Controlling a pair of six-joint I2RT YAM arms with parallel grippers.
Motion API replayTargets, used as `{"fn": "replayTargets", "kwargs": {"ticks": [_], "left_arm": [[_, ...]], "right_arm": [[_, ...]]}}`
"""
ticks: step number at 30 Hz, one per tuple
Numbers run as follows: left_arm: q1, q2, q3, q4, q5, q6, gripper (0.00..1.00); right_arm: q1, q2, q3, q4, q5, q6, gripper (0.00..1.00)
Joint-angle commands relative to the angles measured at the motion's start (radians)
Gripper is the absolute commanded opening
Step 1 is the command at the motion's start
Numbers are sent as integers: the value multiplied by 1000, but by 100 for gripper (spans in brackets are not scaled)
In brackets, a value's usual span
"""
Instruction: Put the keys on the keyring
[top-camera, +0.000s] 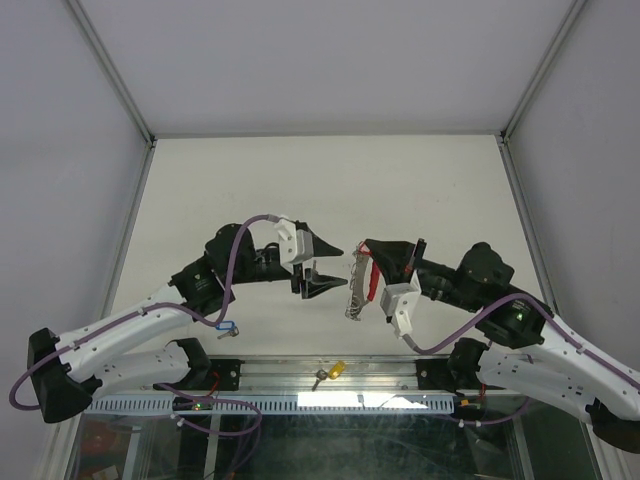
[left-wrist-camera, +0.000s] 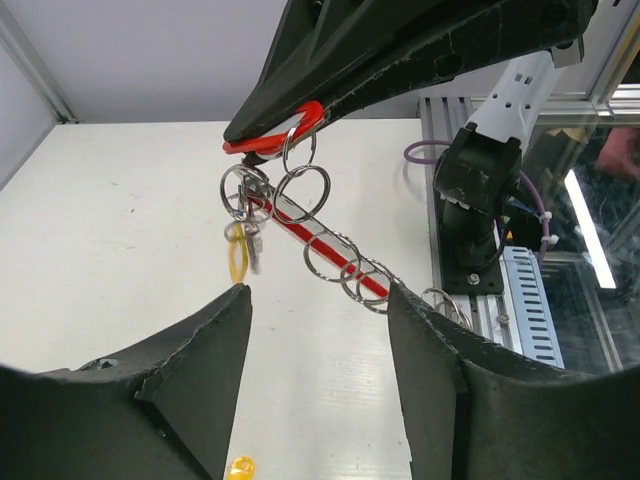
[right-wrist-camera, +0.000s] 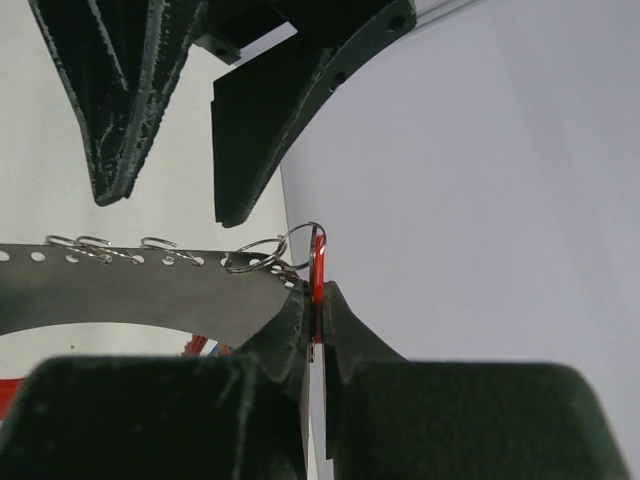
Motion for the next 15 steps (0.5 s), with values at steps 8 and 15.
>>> {"fn": "replayTargets", "kwargs": {"ticks": [8,15], "left_arm": [[0,-87,-80,188,30,59,47],[0,-133,-147,244,228,325,0]], "right_arm": [[1,3,58,92,-44,33,0],[2,-9,50,86,-66,28,0]]}}
